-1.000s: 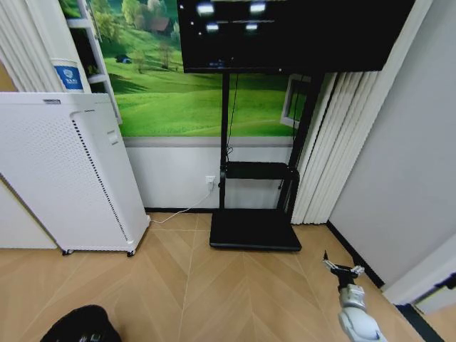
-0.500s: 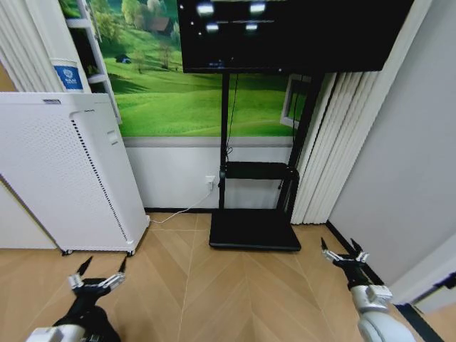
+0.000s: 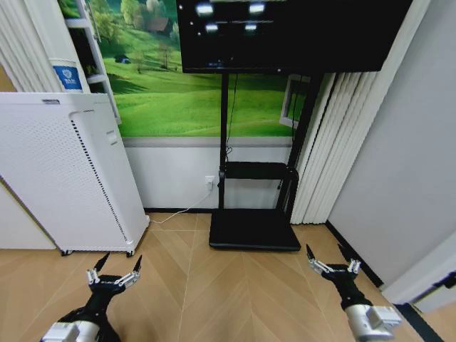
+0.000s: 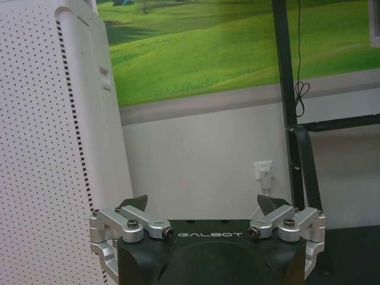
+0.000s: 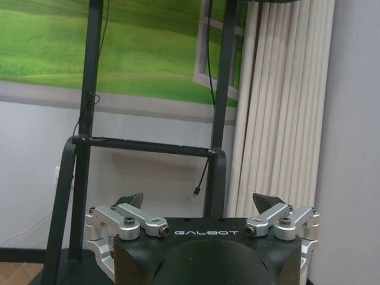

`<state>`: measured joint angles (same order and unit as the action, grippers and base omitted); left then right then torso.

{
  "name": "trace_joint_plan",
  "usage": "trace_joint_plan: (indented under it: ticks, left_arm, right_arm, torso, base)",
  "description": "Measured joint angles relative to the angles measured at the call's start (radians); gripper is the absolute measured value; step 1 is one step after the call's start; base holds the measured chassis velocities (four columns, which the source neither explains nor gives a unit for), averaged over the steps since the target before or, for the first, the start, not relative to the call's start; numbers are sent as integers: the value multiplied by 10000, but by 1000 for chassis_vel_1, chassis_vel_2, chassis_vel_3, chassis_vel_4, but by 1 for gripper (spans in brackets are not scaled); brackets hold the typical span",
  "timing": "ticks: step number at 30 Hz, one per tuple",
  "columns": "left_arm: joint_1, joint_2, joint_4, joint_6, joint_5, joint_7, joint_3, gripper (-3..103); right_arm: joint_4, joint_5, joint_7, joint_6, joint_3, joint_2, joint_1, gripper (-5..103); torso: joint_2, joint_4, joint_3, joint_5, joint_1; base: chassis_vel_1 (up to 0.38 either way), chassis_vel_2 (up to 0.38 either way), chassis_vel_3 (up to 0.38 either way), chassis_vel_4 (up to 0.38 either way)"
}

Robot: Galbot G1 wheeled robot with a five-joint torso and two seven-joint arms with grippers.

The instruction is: Pick up the trash bin and place the garbage on the floor into it.

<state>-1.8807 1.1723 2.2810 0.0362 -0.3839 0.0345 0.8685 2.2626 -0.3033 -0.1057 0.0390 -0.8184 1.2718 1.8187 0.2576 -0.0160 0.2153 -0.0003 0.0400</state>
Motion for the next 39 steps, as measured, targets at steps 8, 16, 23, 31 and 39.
trace_joint_plan:
  ticks: [8,16,23,31,39]
  left_arm:
    - [367,102,-542,-27,-250,-47,-164,100]
    - [457,153,-814,101,-162,-162,-301,100]
    - [458,160,-826,89,-147,-162,-304,100]
    - [456,164,-826,86,-142,-161,-304,100]
    - [452,164,-826,85,-141,-162,-302,100]
  right_arm:
    - [251,123,-109,-406,-233,455,192,100]
    - [315,138,-106,-576,-294,517,215,100]
    - [313,128,-104,-577,-294,501,204,100]
    - [296,123,-105,-569,-291,493,199,100]
    - [281,116,-104,-558,-284,488,195,100]
  torso:
    - [0,0,0,2,0]
    - [0,1,0,3,0]
    - [0,1,0,4,0]
    - [0,1,1,4,0]
    - [130,1,84,4,48]
  base:
    - [0,0,0,0]
    - [0,0,0,0]
    - [0,0,0,0]
    - [0,0,0,0]
    - [0,0,0,0]
